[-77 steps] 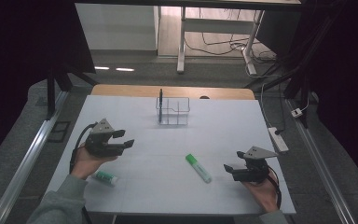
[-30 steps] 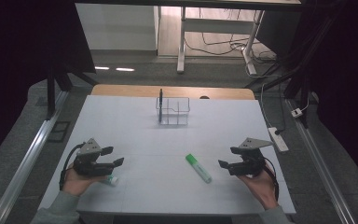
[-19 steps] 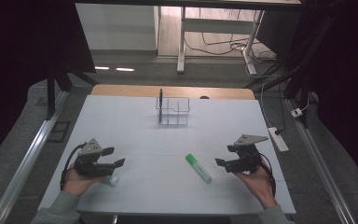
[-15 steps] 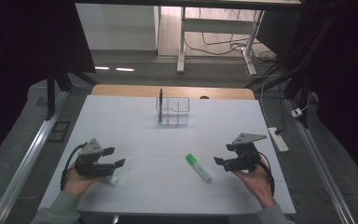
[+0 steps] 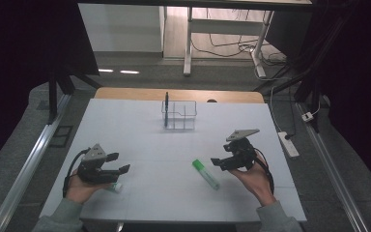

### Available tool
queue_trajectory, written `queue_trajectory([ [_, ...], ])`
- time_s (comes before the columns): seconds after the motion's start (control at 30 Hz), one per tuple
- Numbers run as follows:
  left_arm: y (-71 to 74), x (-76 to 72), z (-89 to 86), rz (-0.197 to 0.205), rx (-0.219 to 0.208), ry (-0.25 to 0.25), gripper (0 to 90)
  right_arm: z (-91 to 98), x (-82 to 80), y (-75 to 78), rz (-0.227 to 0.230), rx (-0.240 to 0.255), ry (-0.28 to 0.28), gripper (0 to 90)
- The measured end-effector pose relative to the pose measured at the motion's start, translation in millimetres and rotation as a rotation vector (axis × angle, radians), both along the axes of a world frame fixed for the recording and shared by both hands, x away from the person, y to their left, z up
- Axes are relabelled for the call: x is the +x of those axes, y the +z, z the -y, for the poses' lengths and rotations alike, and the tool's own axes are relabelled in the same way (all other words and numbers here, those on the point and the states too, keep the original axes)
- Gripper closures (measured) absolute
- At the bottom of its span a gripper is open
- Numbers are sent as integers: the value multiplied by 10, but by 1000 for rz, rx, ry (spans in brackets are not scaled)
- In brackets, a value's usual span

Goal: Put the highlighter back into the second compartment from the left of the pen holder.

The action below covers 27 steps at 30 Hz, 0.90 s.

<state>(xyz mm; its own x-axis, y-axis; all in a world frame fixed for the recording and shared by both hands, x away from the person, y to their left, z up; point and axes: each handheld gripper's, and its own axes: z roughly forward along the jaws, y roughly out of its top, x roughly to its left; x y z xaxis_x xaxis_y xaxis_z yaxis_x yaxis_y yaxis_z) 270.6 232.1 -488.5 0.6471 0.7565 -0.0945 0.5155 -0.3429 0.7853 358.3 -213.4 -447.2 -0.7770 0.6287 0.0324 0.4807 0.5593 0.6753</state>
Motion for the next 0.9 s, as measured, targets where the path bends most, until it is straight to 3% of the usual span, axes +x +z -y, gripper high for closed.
queue_trajectory([
  [0.53, 21, -3, -12, 10, -2, -4, 329, -455, 176, -110, -64, -56, 35, 223],
  [0.63, 16, -1, -7, 9, 4, -6, 327, -500, 196, -174, -76, -89, 41, 219],
  [0.9, 12, 8, -41, 2, -8, 11, 327, -553, 238, -319, -116, -107, 42, 222],
])
